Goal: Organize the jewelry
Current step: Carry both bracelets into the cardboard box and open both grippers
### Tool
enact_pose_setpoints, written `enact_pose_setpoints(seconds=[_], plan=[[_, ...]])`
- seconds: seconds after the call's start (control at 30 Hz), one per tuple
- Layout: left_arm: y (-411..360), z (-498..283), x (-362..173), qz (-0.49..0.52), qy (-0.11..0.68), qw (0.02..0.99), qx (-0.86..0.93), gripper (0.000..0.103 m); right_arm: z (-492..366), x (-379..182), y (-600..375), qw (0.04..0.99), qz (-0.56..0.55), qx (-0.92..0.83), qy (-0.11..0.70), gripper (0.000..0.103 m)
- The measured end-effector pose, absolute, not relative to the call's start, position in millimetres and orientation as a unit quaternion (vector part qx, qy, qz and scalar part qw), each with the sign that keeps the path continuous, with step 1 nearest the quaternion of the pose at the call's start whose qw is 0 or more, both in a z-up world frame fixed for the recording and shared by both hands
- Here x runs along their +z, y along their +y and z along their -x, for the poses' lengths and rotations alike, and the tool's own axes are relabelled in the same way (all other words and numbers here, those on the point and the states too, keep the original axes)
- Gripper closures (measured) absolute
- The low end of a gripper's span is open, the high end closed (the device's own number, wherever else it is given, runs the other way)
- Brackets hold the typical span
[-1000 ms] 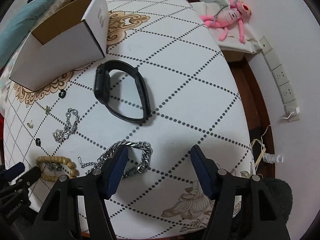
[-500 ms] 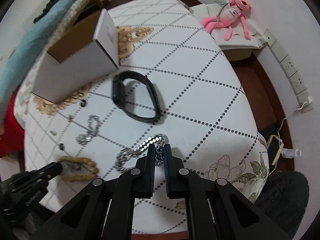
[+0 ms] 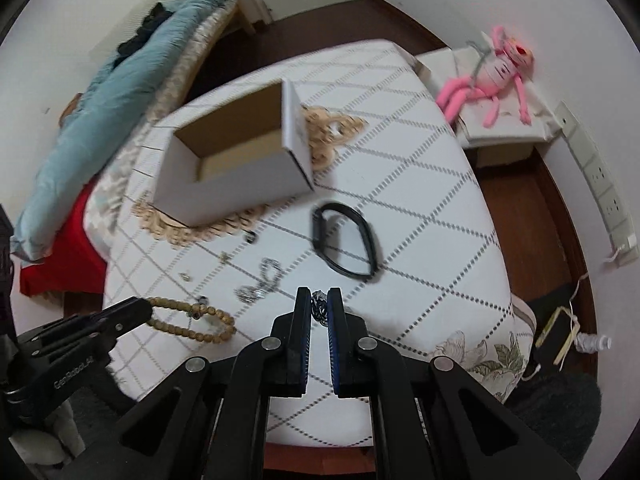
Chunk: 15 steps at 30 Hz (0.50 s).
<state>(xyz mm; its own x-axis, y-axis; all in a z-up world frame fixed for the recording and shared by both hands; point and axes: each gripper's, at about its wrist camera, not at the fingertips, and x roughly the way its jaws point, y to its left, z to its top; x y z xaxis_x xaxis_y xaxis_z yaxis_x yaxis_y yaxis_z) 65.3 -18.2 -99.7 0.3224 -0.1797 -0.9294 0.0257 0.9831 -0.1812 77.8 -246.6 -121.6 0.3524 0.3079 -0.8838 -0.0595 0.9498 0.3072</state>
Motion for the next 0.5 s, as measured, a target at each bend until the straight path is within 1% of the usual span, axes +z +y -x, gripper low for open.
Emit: enact_pose_setpoints(seconds=[0.17, 0.3, 0.4, 0.5], plan=[[-16, -84, -54, 0.080, 0.543, 0.832, -0.081, 0.097, -94, -82, -241, 0.823, -0.126, 0.145, 0.535, 0.095], [-9, -113, -28, 0.091, 0.520, 0.845, -0.086, 0.097, -126, -51, -231, 0.833, -0.127, 0.168, 0.512, 0.095], [-4, -141, -20, 0.090, 0.510, 0.852, -0.082, 0.097, -154, -40, -222, 0.840, -0.118, 0.175, 0.499, 0.095], [0, -168, -21, 0.087, 0.511, 0.851, -0.080, 0.097, -187, -39, -210, 0.838, -0.111, 0.180, 0.504, 0.095]])
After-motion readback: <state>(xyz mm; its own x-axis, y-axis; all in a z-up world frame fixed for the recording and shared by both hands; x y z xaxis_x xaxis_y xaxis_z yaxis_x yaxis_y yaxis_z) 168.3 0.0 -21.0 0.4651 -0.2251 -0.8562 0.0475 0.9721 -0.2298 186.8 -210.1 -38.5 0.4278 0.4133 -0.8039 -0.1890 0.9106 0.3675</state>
